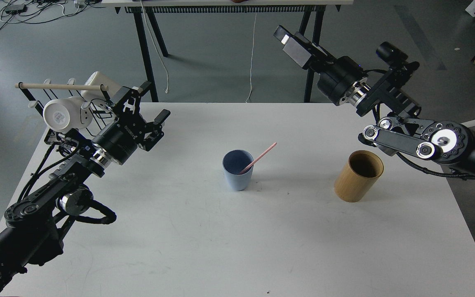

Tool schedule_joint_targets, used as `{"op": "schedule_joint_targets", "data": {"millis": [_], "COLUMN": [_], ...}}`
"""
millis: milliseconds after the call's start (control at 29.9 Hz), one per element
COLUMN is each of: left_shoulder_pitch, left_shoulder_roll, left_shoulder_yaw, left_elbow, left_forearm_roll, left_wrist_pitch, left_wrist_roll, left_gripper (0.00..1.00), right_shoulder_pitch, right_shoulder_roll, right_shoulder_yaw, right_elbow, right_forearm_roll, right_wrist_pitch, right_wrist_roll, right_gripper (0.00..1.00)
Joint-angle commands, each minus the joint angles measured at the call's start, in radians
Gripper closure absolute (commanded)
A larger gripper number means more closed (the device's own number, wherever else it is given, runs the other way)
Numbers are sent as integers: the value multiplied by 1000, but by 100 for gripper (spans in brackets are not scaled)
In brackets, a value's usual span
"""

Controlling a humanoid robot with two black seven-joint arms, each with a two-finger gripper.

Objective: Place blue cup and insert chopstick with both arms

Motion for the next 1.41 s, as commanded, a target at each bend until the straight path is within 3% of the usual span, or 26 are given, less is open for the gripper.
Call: {"op": "schedule_joint_targets", "data": {"millis": [0,134,167,402,469,569,1372], "left_shoulder_pitch": [-2,-2,-4,-4,-4,-2,18], "left_shoulder_roll": [9,29,33,79,89,106,103], "left_shoulder_yaw": [-8,-31,-35,-51,-58,-63,-54], "left_elbow": [-2,-2,-2,-2,-1,-1,-1], "left_forearm_roll": [-27,-29,-30,-39,-53,-88,-115], "left_wrist_pitch": [0,0,0,0,0,0,0], "left_wrist_roll": [0,0,0,0,0,0,0], "left_gripper": [8,8,8,8,8,8,6], "right_shoulder_pitch": [-24,-88,-112,-226,-232,-232,-320], "right_shoulder_roll": [-123,-229,-244,-281,-275,-266,-198], "right_shoulder_yaw": [37,103,123,192,194,195,290], "right_elbow": [136,273,285,215,168,93,62], "right_forearm_roll": [193,384,426,559,602,634,718], "right_wrist_pitch": [0,0,42,690,845,977,977], "right_wrist_roll": [0,0,0,0,0,0,0], "right_gripper": [17,13,13,6,4,1,2]}}
